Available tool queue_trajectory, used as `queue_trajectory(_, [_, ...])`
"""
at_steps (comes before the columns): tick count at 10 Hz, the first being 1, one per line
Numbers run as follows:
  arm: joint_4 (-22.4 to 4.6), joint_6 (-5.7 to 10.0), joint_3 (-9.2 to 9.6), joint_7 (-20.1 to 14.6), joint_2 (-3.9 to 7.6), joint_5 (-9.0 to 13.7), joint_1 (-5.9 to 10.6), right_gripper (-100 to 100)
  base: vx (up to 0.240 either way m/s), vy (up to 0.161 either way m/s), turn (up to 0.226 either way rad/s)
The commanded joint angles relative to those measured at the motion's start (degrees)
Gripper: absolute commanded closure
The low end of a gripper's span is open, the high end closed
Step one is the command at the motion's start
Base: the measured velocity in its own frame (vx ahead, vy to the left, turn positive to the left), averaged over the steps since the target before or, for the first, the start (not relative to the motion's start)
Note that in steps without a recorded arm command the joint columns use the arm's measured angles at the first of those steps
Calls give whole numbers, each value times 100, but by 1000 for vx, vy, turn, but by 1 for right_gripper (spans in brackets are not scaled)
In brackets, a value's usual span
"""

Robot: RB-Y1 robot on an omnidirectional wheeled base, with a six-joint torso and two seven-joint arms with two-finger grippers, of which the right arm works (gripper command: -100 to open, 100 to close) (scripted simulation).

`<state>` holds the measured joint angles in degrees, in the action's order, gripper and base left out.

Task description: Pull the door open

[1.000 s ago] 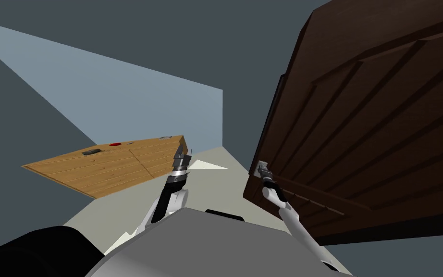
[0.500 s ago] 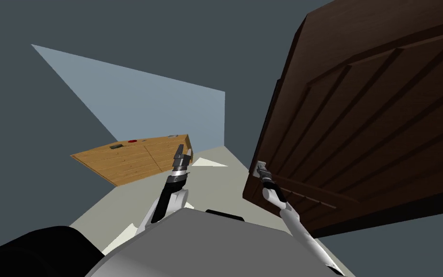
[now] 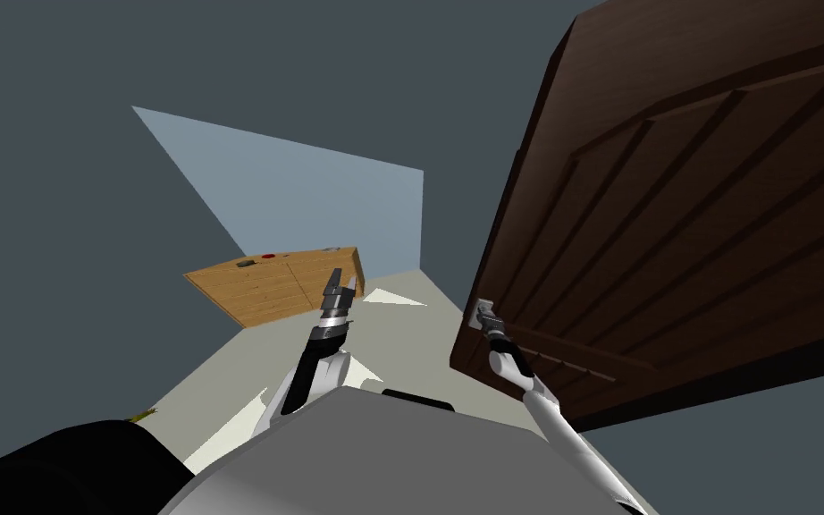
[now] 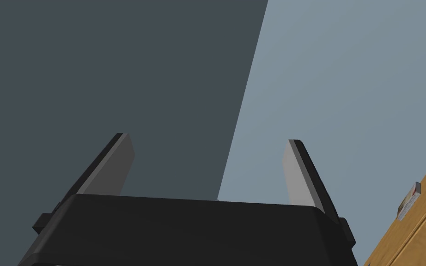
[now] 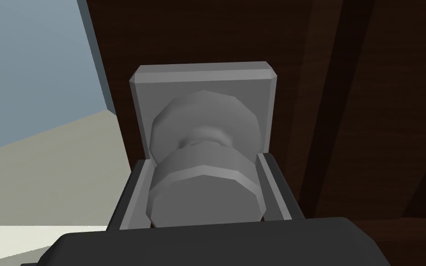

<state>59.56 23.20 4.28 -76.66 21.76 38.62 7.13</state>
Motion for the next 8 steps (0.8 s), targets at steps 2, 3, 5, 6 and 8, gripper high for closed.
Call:
queue_trajectory(2, [126,25,174,-134,111,-11,-74,100,-204,-59,106])
queue_trajectory(3, [163,34,239,-184,151,-14,-96,100,-233,-62,97])
queue_trajectory(5, [226,49,349,-267,219,-20,-135,100,-186,-61,87])
queue_trajectory(6, [256,56,402,-307,251,-23,-154,100,-179,-48,77])
queue_trajectory(8, [262,56,483,-358,292,-33,-192,100,-98,-28,52])
